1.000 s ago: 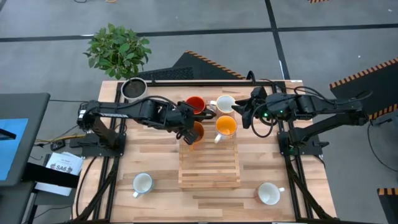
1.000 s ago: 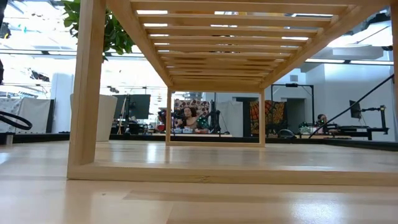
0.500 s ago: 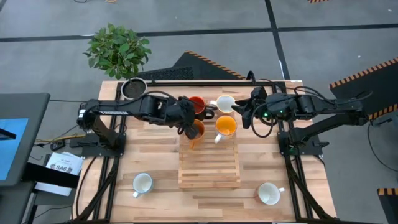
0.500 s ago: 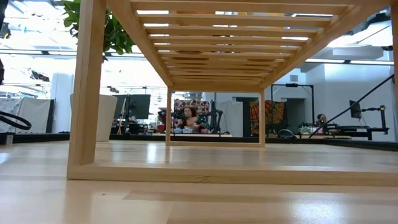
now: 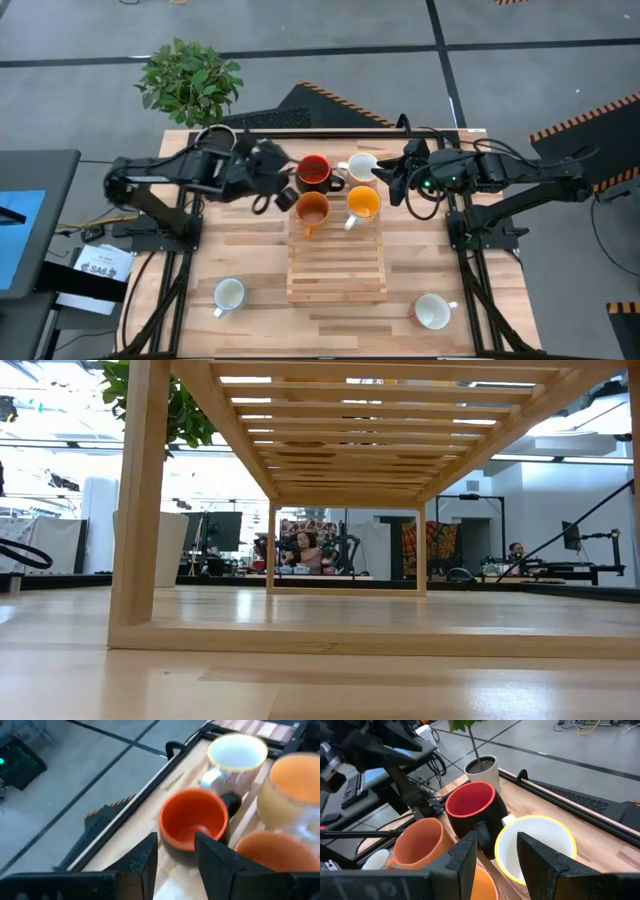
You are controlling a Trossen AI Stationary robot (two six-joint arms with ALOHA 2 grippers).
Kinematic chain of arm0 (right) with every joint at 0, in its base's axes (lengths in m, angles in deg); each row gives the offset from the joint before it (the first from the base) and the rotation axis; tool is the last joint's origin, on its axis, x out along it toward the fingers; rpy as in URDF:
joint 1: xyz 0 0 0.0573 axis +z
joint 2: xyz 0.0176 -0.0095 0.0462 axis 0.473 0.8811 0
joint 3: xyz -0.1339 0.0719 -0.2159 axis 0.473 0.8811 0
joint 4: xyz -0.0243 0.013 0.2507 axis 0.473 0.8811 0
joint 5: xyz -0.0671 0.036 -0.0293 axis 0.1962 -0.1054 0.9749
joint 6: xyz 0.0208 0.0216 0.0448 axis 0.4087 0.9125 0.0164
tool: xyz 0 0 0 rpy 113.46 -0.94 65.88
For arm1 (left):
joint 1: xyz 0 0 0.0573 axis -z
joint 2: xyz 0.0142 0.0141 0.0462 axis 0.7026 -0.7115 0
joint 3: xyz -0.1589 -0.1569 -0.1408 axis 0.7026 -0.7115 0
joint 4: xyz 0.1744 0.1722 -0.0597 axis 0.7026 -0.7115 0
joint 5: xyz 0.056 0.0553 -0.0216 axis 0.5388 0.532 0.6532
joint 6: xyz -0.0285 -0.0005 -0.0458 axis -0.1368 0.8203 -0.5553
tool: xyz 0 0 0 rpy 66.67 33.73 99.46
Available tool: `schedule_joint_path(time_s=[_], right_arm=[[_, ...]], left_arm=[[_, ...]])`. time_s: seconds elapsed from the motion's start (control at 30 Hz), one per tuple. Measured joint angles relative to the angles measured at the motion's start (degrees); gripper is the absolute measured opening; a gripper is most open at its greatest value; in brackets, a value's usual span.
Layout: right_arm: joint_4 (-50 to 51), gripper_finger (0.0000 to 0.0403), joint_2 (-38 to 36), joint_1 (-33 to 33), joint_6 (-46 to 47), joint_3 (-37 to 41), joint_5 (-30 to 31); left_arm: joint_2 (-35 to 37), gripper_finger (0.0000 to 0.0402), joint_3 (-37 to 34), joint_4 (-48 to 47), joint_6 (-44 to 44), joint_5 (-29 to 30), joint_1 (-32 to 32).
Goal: Place coffee mugs
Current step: Put the white orange mug on the shelf
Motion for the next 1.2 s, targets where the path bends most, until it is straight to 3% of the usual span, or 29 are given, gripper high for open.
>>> schedule_joint_path(time_s=[0.13, 0.27, 0.4, 0.53, 0.67, 0.83, 1.0, 1.2], right_arm=[[0.0, 0.0166, 0.0, 0.0, 0.0, 0.0, 0.0], [-0.1, 0.0166, 0.0, 0.0, -0.1, 0.0, -0.3], [-0.1, 0.0166, 0.0, 0.0, -2.4, 0.0, -6.1], [-0.2, 0.0166, 0.0, 0.0, -4.3, 0.0, -12.6], [0.5, 0.0166, 0.0, 0.7, 0.0, 0.0, -19.0], [6.4, 0.0166, 0.0, 4.5, 18.4, 0.0, -30.9], [15.6, 0.0166, 2.7, 15.7, 39.2, 0.0, -36.1], [23.8, 0.0166, 6.5, 31.2, 59.8, 0.0, -36.6]], left_arm=[[8.8, 0.0115, -13.9, 8.2, -4.5, 0.3, 2.6], [19.6, 0.0115, -31.9, 27.2, -4.6, -3.6, 5.8], [29.2, 0.0115, -47.6, 49.0, -2.2, -8.6, 8.2], [36.5, 0.0115, -58.3, 59.1, -2.4, -12.5, 9.0], [41.8, 0.0115, -62.4, 60.3, -1.3, -12.9, 9.4], [46.2, 0.0115, -62.9, 58.8, 4.4, -15.3, 9.4], [48.9, 0.0115, -62.9, 56.4, 6.5, -17.5, 9.4], [49.5, 0.0115, -62.9, 53.8, 6.6, -17.9, 9.4]])
